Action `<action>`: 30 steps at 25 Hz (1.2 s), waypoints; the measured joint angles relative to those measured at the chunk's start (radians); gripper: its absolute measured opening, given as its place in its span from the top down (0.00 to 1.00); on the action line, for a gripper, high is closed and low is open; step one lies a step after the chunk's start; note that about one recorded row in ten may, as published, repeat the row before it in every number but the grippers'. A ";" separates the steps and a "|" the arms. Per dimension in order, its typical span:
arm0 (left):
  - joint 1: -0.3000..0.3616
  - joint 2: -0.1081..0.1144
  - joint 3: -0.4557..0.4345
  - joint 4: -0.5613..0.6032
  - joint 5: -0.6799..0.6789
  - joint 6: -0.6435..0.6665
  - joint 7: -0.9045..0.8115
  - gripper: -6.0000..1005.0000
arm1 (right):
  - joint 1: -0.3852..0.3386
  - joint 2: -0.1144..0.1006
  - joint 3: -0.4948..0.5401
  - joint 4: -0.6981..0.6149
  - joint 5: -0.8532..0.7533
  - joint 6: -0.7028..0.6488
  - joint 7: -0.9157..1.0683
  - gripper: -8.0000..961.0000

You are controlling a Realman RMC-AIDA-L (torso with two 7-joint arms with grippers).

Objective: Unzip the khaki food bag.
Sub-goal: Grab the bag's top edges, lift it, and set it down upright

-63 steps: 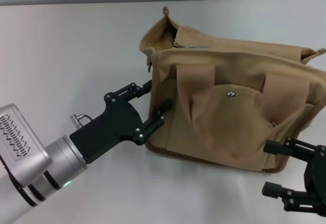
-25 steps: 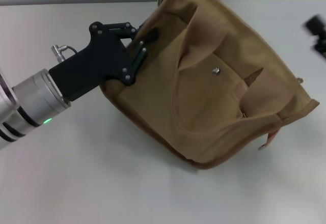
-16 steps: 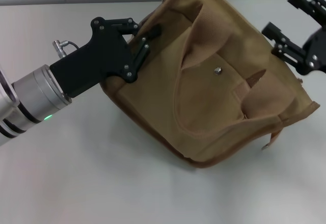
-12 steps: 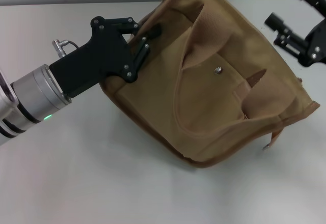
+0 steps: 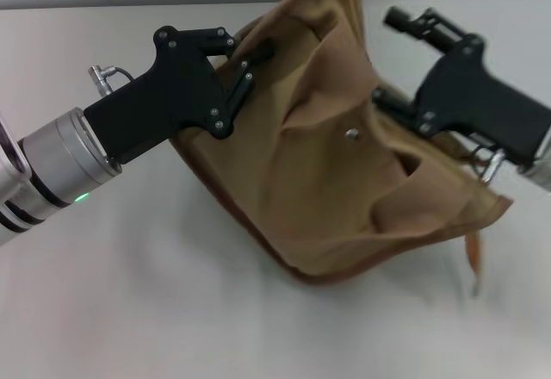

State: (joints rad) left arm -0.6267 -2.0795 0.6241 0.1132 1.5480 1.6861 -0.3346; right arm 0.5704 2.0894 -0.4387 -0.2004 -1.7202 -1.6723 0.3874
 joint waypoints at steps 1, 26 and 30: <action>0.000 0.000 0.000 0.000 0.000 0.000 -0.001 0.94 | 0.010 0.000 -0.019 0.016 0.004 0.016 -0.021 0.22; -0.007 -0.001 0.003 -0.001 0.007 0.016 0.003 0.94 | 0.089 0.003 -0.029 0.165 0.090 0.135 -0.172 0.76; -0.007 -0.001 0.004 0.000 0.007 0.016 0.003 0.94 | 0.054 0.003 -0.032 0.189 0.084 0.103 -0.285 0.84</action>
State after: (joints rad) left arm -0.6335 -2.0801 0.6277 0.1131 1.5549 1.7023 -0.3319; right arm 0.6247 2.0922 -0.4708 -0.0109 -1.6362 -1.5688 0.1027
